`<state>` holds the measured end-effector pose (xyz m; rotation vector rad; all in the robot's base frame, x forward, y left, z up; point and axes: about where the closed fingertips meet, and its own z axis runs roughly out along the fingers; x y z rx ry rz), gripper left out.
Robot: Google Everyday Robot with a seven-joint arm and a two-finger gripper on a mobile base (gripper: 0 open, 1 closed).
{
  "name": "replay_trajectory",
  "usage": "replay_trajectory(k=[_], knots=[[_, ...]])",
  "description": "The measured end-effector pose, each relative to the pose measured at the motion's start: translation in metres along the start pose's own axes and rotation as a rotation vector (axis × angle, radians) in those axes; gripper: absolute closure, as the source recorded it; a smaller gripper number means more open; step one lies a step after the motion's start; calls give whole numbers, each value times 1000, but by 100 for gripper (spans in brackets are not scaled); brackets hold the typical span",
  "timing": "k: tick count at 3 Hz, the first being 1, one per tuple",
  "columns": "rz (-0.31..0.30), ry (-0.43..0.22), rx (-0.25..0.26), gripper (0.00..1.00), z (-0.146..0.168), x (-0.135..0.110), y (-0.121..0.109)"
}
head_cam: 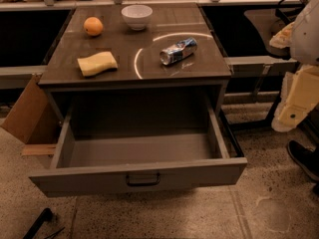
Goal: Place sponge into top drawer
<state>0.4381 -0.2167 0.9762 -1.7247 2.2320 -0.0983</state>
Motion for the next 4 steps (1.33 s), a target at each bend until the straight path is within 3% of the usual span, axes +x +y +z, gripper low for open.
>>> replay_trajectory(k=[1, 2, 3, 4], knots=[[-1, -3, 0, 0, 1, -1, -1], [-28, -77, -12, 0, 19, -29, -17], [-49, -251, -65, 0, 48, -85, -46], [-32, -366, -105, 0, 60, -120, -58]])
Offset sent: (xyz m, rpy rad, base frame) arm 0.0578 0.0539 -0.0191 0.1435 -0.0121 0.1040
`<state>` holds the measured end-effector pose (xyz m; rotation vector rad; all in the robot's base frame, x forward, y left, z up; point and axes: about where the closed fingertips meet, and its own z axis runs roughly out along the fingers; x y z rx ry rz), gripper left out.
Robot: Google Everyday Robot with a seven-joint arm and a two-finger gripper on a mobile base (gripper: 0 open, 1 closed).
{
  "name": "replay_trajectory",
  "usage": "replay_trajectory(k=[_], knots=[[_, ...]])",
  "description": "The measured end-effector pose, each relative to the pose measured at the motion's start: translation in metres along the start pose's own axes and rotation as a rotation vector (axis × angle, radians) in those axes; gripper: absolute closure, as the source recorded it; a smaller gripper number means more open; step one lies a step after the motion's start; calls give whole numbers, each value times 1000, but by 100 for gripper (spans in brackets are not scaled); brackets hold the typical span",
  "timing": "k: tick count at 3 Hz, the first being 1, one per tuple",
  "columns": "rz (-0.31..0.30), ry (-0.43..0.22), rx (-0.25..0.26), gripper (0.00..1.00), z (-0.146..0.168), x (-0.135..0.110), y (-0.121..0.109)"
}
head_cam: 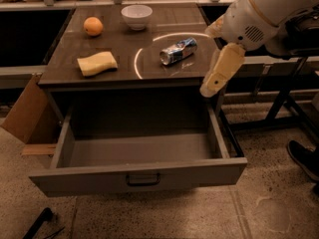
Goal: Place sponge into top drawer
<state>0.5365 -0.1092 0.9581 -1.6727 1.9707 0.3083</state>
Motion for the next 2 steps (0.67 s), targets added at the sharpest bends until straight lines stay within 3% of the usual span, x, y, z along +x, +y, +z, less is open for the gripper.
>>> replay_trajectory(k=[1, 2], knots=[[0, 0, 0, 0, 0, 0, 0], [12, -33, 5, 0, 18, -7, -19]])
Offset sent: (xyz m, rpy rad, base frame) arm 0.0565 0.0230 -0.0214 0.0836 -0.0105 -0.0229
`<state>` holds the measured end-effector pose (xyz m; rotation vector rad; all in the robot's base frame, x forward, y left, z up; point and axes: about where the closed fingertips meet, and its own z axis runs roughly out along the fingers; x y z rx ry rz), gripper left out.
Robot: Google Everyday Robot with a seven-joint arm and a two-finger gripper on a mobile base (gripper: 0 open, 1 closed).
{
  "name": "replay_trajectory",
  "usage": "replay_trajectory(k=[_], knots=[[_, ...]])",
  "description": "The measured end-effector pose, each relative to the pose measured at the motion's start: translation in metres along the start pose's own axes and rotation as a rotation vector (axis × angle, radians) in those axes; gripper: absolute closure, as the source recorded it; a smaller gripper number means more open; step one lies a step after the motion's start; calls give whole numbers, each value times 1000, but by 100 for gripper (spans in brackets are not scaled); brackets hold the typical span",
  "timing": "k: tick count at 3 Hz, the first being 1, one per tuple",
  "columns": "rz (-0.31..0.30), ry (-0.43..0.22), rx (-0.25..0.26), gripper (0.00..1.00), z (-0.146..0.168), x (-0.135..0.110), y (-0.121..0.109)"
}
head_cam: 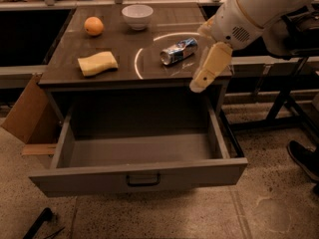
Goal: Place sponge into top drawer
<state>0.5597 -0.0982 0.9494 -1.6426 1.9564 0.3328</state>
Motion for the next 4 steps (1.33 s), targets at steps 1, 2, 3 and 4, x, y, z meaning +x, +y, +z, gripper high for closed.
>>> replay_trajectory(k=[1, 2, 3, 4], knots=[[29, -43, 7, 0, 22, -14, -20], [52, -121, 29, 0, 82, -60, -59], [52, -121, 29, 0, 82, -60, -59], [45, -128, 42, 0, 97, -67, -72]])
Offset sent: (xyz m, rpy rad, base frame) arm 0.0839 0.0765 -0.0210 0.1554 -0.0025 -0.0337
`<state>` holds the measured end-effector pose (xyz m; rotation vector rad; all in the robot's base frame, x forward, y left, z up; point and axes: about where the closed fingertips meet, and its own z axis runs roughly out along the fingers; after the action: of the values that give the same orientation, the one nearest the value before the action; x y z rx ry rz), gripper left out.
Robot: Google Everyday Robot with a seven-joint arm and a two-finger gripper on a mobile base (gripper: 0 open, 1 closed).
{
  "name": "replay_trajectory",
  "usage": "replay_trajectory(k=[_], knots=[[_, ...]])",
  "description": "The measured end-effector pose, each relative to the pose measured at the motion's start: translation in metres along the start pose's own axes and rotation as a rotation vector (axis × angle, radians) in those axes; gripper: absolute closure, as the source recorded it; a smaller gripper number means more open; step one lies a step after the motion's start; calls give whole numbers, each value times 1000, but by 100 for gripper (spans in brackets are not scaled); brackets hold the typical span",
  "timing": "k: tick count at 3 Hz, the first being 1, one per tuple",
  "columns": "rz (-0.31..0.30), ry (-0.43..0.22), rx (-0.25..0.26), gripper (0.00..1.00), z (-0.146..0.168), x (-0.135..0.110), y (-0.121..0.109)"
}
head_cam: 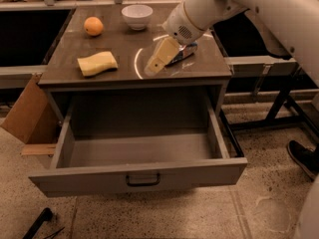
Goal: Place sponge into top drawer
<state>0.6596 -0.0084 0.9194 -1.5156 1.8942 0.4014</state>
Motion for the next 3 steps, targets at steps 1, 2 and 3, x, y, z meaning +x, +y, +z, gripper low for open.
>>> replay_trajectory(k=[1, 2, 3], knots=[[-27, -7, 1, 0, 31, -13, -20], [-21, -23, -10, 0, 64, -27, -38], [25, -56, -37, 0, 106, -46, -45]])
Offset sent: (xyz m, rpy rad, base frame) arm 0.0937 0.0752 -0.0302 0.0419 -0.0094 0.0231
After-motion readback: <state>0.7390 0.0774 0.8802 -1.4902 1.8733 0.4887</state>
